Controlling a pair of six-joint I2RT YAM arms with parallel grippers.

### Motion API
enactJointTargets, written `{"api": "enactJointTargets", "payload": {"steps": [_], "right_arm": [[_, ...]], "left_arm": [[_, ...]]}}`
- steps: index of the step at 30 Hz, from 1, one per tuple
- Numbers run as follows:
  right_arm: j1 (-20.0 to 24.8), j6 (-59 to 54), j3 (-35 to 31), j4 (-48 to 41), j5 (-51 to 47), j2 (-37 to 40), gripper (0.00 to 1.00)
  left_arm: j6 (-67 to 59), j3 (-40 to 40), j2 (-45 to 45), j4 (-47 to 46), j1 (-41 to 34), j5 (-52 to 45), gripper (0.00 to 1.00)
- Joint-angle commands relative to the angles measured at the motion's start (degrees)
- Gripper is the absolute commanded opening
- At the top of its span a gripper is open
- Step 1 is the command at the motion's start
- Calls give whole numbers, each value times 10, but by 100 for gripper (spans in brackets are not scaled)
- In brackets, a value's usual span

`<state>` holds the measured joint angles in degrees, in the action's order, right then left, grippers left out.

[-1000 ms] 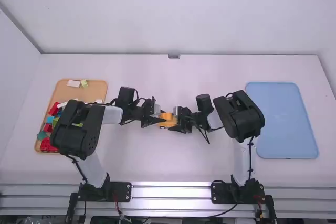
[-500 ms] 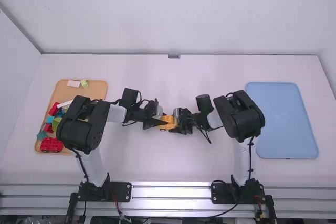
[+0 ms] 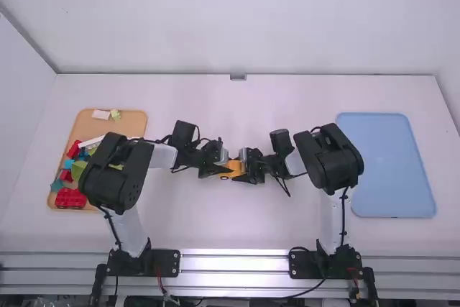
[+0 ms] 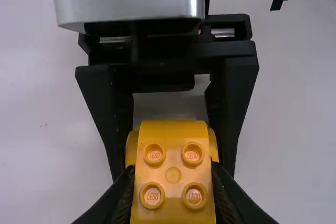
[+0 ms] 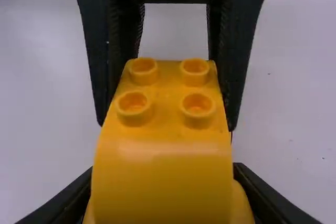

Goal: Assemble lego blocks to make yellow taxi

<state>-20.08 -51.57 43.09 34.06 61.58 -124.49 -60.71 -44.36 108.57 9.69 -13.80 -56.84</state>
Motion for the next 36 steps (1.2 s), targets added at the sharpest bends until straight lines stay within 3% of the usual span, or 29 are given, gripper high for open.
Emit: {"api": "enactJointTargets", "payload": {"steps": [1,7,13,23,28,36], "right_arm": [[-5,7,0,-2,1,-6,49],[-5,7,0,-2,1,-6,50],[-5,7,0,-2,1,-6,50],[-5,7,0,-2,1,-6,50],[3,7,0,-3,1,-6,50],[2,7,0,-4,1,-6,51]], "left_arm": [[-2,9,13,-15,-20,68,5],[-23,7,13,-40,-29,75,2],[-16,-9,13,-68,-64,159,2],[-13,-11,13,-86,-62,179,2],[50,-11,12,-87,-48,259,2],[47,-11,10,-70,-23,217,2]]}}
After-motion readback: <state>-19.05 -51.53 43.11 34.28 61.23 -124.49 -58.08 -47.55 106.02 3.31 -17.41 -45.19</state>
